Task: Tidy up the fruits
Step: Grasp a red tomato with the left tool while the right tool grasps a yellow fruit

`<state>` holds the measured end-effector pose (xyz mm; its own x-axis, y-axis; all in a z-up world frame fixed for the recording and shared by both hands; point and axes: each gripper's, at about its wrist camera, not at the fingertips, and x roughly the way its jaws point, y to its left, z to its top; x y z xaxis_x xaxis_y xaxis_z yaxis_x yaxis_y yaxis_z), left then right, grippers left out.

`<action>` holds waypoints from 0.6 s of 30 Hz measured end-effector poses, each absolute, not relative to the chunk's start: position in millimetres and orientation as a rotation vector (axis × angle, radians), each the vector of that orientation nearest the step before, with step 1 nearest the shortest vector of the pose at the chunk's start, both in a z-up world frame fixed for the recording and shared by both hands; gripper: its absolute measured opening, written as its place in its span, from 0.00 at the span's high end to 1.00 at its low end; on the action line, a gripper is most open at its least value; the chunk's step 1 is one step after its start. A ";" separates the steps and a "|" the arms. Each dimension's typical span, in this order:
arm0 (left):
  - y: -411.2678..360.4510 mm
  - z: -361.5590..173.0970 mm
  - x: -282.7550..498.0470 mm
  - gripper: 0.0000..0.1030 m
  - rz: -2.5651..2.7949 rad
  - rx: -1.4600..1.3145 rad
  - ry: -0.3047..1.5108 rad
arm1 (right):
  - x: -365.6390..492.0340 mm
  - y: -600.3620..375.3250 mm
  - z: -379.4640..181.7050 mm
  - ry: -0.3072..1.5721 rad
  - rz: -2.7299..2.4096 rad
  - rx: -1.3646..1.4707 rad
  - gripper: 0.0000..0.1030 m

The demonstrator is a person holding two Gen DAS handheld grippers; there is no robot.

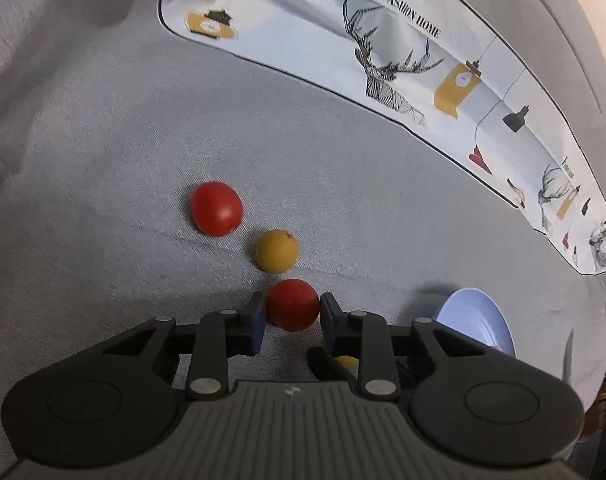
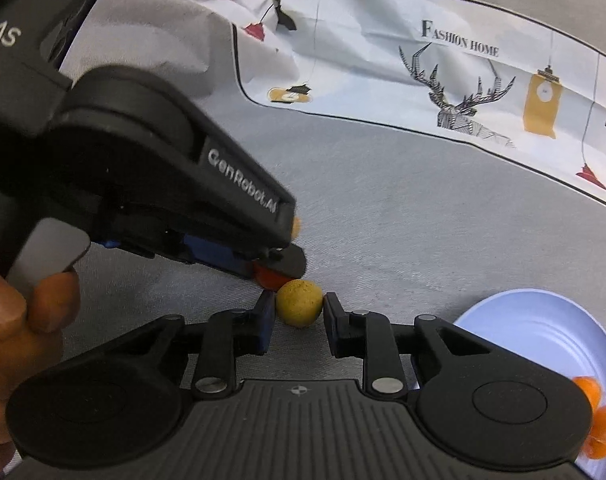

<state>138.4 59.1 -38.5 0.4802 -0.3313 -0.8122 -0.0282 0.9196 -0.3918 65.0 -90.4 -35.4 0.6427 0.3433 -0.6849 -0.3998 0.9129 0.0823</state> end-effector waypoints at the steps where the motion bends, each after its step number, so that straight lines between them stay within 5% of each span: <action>1: 60.8 -35.6 136.9 0.69 -0.185 -0.381 1.052 | 63.2 -91.8 -34.2 0.765 0.422 -0.080 0.74; 18: 64.4 -24.7 121.1 0.69 -0.074 -0.160 1.098 | 59.1 -94.9 -29.5 0.869 0.417 -0.126 0.73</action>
